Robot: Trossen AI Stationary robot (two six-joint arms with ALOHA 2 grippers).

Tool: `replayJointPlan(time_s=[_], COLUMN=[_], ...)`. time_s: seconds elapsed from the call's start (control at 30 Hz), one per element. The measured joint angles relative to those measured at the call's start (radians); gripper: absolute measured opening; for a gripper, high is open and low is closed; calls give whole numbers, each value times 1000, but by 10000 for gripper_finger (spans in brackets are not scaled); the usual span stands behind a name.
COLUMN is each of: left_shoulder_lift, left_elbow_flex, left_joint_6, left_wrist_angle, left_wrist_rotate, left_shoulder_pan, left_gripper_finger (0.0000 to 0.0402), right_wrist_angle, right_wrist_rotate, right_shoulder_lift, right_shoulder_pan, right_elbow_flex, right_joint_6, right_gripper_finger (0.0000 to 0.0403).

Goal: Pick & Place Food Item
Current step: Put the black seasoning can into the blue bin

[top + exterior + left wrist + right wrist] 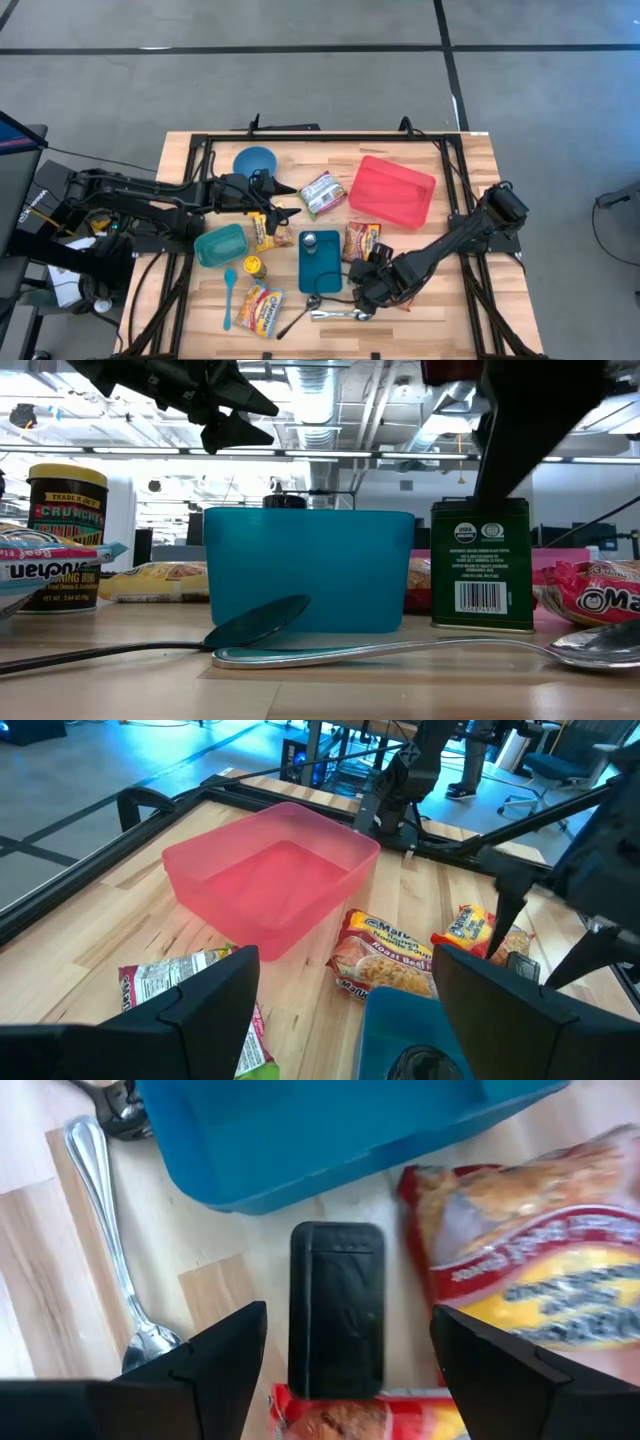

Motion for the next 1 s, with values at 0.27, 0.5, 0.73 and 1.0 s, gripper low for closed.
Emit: replayJointPlan(time_s=[0.27, 0.5, 0.73, 1.0], left_shoulder_lift=[0, 0, 0, 0], left_elbow_flex=[0, 0, 0, 0], left_joint_6=[0, 0, 0, 0], left_wrist_angle=[0, 0, 0, 0], left_wrist_rotate=[0, 0, 0, 0], left_shoulder_pan=[0, 0, 0, 0], left_gripper_finger=[292, 292, 292, 292], right_wrist_angle=[21, 21, 39, 41], right_wrist_rotate=[-21, -29, -29, -29], right_shoulder_lift=[1, 1, 1, 0], right_shoulder_pan=[-14, -11, -12, -12], right_elbow_flex=[-29, -29, -29, -29], right_joint_6=[-18, -27, -59, -73], right_gripper_finger=[276, 244, 173, 129])
